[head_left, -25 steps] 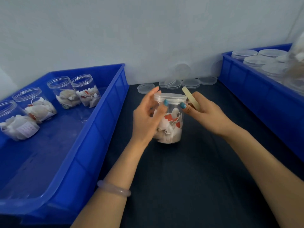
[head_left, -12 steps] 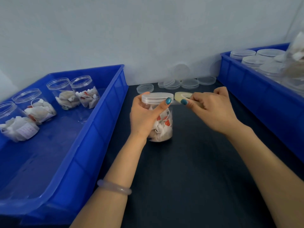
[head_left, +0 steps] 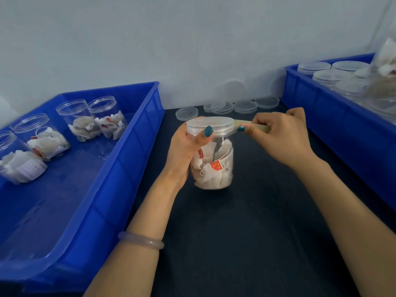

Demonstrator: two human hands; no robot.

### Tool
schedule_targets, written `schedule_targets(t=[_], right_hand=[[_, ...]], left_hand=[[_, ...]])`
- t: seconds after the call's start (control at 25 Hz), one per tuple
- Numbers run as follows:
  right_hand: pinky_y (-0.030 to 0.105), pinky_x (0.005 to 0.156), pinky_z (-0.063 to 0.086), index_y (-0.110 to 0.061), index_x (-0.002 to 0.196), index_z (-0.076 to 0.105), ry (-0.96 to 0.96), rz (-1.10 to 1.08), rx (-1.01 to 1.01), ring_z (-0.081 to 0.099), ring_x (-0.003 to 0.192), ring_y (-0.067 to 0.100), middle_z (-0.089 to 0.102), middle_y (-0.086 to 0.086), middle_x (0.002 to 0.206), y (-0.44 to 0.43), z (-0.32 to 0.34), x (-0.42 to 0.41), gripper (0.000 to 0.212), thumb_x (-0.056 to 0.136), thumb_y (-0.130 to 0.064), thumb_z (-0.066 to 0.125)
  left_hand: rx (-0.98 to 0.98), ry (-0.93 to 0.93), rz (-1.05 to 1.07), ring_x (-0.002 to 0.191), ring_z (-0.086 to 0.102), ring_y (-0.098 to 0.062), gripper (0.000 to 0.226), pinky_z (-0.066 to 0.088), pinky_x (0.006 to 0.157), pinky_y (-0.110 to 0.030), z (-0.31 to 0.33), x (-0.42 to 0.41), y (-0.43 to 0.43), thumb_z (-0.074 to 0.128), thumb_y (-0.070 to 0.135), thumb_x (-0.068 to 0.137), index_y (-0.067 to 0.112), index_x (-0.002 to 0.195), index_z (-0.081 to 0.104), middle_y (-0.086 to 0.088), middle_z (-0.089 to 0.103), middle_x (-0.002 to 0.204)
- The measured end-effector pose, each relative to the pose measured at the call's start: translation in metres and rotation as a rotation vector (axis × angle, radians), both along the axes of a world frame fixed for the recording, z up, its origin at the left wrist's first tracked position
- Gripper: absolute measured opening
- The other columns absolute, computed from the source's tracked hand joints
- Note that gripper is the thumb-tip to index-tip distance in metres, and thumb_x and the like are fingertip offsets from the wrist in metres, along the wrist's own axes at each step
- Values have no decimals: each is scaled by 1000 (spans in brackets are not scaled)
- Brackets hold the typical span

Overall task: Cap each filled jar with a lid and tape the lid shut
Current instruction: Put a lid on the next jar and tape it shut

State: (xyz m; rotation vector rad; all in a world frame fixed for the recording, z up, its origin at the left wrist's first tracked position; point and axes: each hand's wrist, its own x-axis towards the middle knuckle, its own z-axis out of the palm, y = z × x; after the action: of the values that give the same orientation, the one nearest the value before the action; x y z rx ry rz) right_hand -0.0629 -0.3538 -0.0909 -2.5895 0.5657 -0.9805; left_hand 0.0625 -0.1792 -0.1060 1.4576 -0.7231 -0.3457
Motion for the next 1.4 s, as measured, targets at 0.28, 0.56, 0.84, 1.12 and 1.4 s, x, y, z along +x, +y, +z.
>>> schedule_targets(t=[0.28,0.56,0.84,1.12,1.4], right_hand=[[29,78,18,-22,71,62,-33,115,15,40,67,7,57,-2,59,-2,-6,-1,66,70,-83,38],[32,80,23,-22,73,60,-35,55,-122,43,56,12,52,-6,56,-2,-6,-3,65,75,-82,33],[34,70,37,-20,88,54,128,210,-188,49,58,18,54,-6,63,-3,-6,-3,57,92,-71,28],[33,76,19,-20,79,50,113,142,-389,42,64,19,50,-7,74,-12,-1,-9,55,92,-66,22],[31,76,16,-18,81,52,131,110,-324,41,65,17,51,-8,74,-13,-5,-5,67,84,-76,19]], left_hand=[[81,46,-203,123,60,-12,94,50,99,-27,-8,3,5,78,82,44,30,121,64,3,66,130],[99,-229,-58,117,58,6,89,50,93,-15,-8,5,3,79,51,77,22,150,37,29,62,120],[190,-343,123,116,51,7,92,44,85,-3,-5,3,-3,87,55,57,28,137,49,20,53,127],[141,-315,-9,117,57,1,89,50,94,-18,-2,8,7,86,47,56,23,135,53,13,61,127],[118,-187,-252,120,60,-7,75,53,92,-25,1,13,18,87,11,67,16,134,55,11,66,127]])
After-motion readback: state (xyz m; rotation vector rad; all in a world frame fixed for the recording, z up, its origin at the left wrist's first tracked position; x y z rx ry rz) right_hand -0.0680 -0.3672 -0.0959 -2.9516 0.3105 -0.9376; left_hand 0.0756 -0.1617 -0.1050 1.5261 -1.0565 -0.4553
